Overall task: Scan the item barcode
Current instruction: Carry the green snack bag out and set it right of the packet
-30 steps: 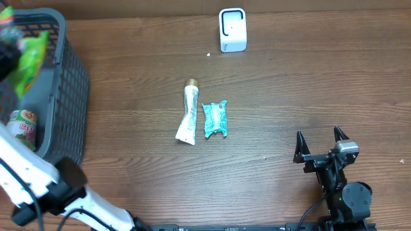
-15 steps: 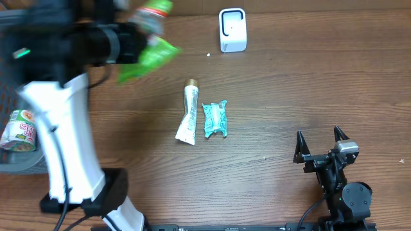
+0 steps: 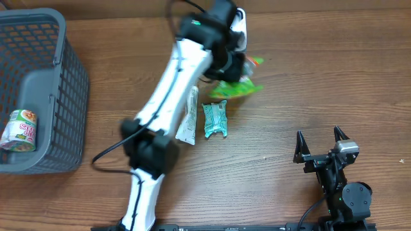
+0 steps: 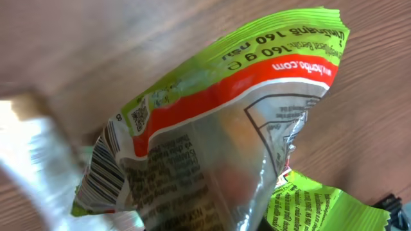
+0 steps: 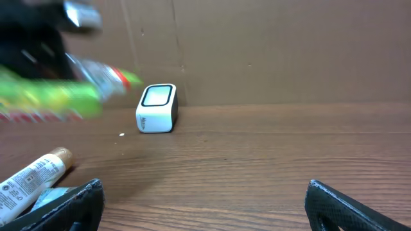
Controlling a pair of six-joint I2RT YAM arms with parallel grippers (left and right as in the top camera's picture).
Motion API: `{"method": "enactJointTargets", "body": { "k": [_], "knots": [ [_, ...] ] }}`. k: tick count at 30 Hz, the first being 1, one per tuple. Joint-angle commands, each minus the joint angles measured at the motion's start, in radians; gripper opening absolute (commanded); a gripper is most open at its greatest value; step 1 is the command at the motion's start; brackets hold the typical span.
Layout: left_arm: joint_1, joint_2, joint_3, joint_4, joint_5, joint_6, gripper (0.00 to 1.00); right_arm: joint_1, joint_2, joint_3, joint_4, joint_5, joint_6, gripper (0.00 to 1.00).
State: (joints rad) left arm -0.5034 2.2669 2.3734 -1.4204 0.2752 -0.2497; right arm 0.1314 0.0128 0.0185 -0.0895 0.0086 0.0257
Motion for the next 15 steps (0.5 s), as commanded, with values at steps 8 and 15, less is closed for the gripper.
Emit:
{"method": "enactJointTargets", "body": {
  "k": [8,15],
  "knots": [
    [-0.088,0.201,0.002,0.087,0.044,-0.223,0.04,0.002,-0.01,-0.01,0.008,0.013,-0.004,1.0],
    [-0.102,0.273,0.002,0.085,0.058,-0.219,0.65,0.002,-0.01,-0.01,0.008,0.013,-0.004,1.0]
  ]
}}
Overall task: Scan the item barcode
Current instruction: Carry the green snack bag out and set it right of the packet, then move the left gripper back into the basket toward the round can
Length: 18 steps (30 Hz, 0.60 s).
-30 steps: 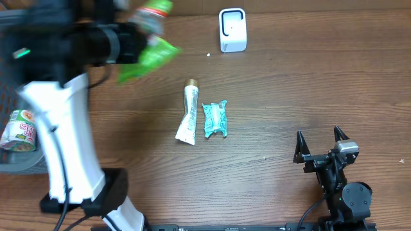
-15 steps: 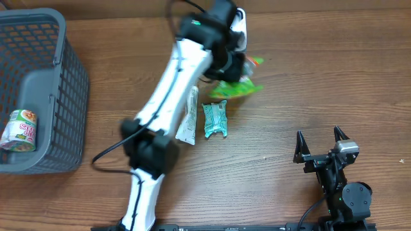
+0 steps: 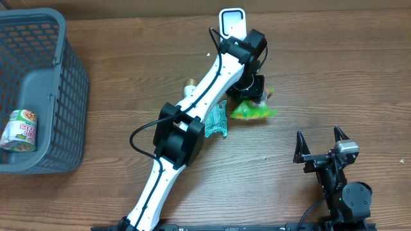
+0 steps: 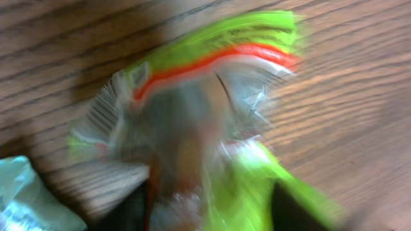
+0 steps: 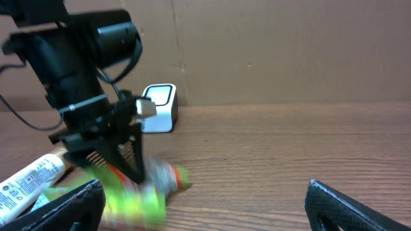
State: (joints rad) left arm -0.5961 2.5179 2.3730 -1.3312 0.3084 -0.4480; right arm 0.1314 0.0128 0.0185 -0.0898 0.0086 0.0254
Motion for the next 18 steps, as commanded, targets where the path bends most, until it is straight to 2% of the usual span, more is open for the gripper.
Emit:
{"method": "enactJointTargets", "body": {
  "k": [1,5,11,18],
  "knots": [
    [-0.005,0.022,0.003,-0.005,0.029,-0.02,0.68,0.002,-0.01,-0.01,0.009,0.013,-0.004,1.0],
    [0.014,0.002,0.021,-0.003,0.099,0.033,0.67,0.002,-0.01,-0.011,0.009,0.013,-0.004,1.0],
    [0.061,-0.114,0.137,-0.055,0.097,0.091,0.66,0.002,-0.01,-0.01,0.009,0.013,-0.004,1.0],
    [0.214,-0.352,0.282,-0.175,-0.045,0.151,0.67,0.002,-0.01,-0.01,0.009,0.013,-0.004,1.0]
  ]
}}
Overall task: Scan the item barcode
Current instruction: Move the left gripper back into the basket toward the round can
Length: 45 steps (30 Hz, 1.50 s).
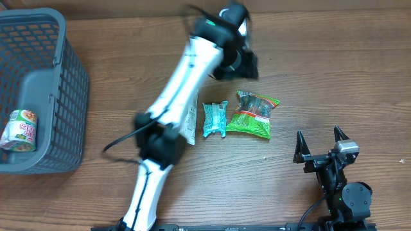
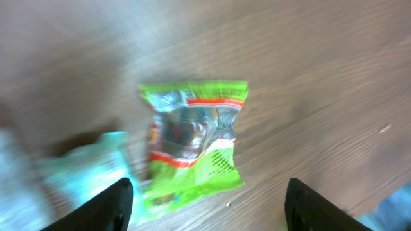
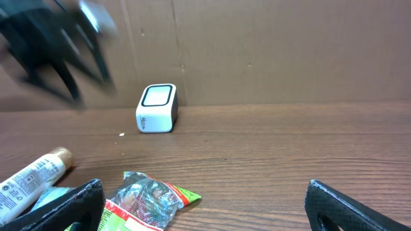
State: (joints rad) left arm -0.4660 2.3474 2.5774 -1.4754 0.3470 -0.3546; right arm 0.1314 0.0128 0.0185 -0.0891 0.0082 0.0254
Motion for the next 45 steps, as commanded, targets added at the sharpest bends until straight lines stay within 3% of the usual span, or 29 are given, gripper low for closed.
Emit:
{"method": "enactJointTargets", "body": {
  "k": [1,10,11,13,14,17,21,24,26,28,40,45],
  "knots": [
    [0.114,-0.219,0.08,-0.045,-0.11,0.062,0.68,0.002,-0.01,-0.01,0.008,0.013,-0.004,1.0],
    [0.521,-0.484,0.075,-0.214,-0.298,0.126,0.67,0.002,-0.01,-0.01,0.008,0.013,-0.004,1.0],
    [0.574,-0.503,0.07,-0.214,-0.296,0.14,0.68,0.002,-0.01,-0.01,0.008,0.013,-0.004,1.0],
    [0.699,-0.526,0.069,-0.214,-0.291,0.138,0.84,0.002,-0.01,-0.01,0.008,0.013,-0.004,1.0],
    [0.754,-0.53,0.069,-0.214,-0.288,0.145,0.86,0.002,-0.01,-0.01,0.008,0.013,-0.004,1.0],
    [0.891,-0.522,0.066,-0.214,-0.306,0.223,0.84,0.002,-0.01,-0.01,0.008,0.013,-0.004,1.0],
    [1.015,-0.474,0.04,-0.214,-0.262,0.216,0.8,0.002,-0.01,-0.01,0.008,0.013,-0.004,1.0],
    [1.045,-0.416,0.035,-0.211,-0.262,0.196,0.84,0.002,-0.01,-0.01,0.008,0.013,-0.004,1.0],
    [1.055,-0.378,0.035,-0.201,-0.328,0.187,0.93,0.002,-0.01,-0.01,0.008,0.013,-0.004,1.0],
    [1.058,-0.344,0.035,-0.19,-0.406,0.182,0.94,0.002,-0.01,-0.01,0.008,0.013,-0.004,1.0],
    [1.069,-0.151,0.035,-0.154,-0.495,0.166,0.88,0.002,-0.01,-0.01,0.008,0.013,-0.004,1.0],
    [1.069,-0.089,0.035,-0.213,-0.641,0.123,0.89,0.002,-0.01,-0.01,0.008,0.013,-0.004,1.0]
  ]
}}
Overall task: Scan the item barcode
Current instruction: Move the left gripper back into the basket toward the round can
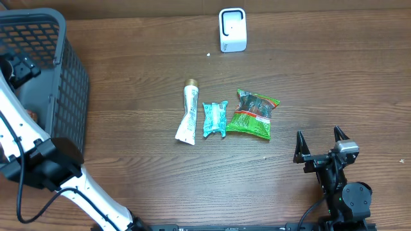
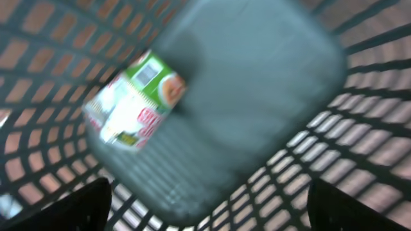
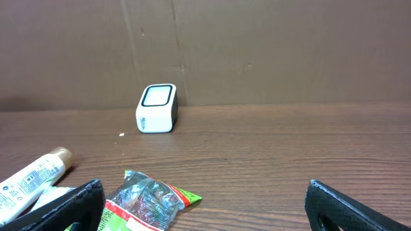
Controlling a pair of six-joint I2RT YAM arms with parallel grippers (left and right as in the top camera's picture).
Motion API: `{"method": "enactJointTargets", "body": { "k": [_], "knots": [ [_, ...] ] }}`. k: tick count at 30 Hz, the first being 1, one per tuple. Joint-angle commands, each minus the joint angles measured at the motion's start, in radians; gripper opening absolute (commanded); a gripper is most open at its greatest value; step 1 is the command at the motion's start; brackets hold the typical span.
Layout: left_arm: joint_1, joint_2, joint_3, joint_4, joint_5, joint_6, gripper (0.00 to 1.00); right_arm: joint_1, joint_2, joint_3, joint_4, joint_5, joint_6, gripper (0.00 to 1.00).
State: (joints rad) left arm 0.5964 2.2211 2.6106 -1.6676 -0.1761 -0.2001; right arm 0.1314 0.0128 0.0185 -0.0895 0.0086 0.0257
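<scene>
The white barcode scanner (image 1: 232,29) stands at the table's far edge, also seen from the right wrist as scanner (image 3: 156,108). A green snack bag (image 1: 255,114) lies flat mid-table beside a teal packet (image 1: 215,119) and a white tube (image 1: 188,115). My left gripper (image 2: 205,215) is open inside the grey basket (image 1: 70,96), above a noodle cup (image 2: 135,106) lying on its floor; the view is blurred. In the overhead view the left gripper (image 1: 18,67) and its arm cover most of the cup. My right gripper (image 1: 321,146) stands open near the front edge, with nothing in it.
The basket's mesh walls (image 2: 359,83) surround the left gripper on all sides. From the right wrist the snack bag (image 3: 151,204) and the tube (image 3: 32,176) lie ahead on the left. A cardboard wall (image 3: 270,51) backs the table.
My left gripper was open over the table near the scanner, above the snack bag. Now it is inside the basket at the far left, over the noodle cup. The snack bag and right arm have not moved.
My left gripper first held the green snack bag up near the scanner. Then it held it low beside the teal packet. Then the bag lay flat on the table with the gripper open above it. Now the gripper is in the basket.
</scene>
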Motion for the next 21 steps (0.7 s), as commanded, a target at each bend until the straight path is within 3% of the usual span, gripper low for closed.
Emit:
{"method": "enactJointTargets", "body": {
  "k": [1,10,17,21],
  "knots": [
    [0.006,0.051,0.0,-0.023,-0.152,-0.021,0.88,0.002,-0.01,-0.01,0.008,0.013,-0.004,1.0],
    [0.01,0.097,-0.018,0.005,-0.197,-0.039,0.88,0.002,-0.01,-0.01,0.008,0.013,-0.004,1.0],
    [0.014,0.148,-0.023,0.019,-0.235,0.101,0.89,0.002,-0.01,-0.011,0.008,0.013,-0.004,1.0],
    [0.026,0.186,-0.028,-0.012,-0.289,0.114,0.87,0.002,-0.01,-0.01,0.008,0.013,-0.004,1.0]
  ]
}}
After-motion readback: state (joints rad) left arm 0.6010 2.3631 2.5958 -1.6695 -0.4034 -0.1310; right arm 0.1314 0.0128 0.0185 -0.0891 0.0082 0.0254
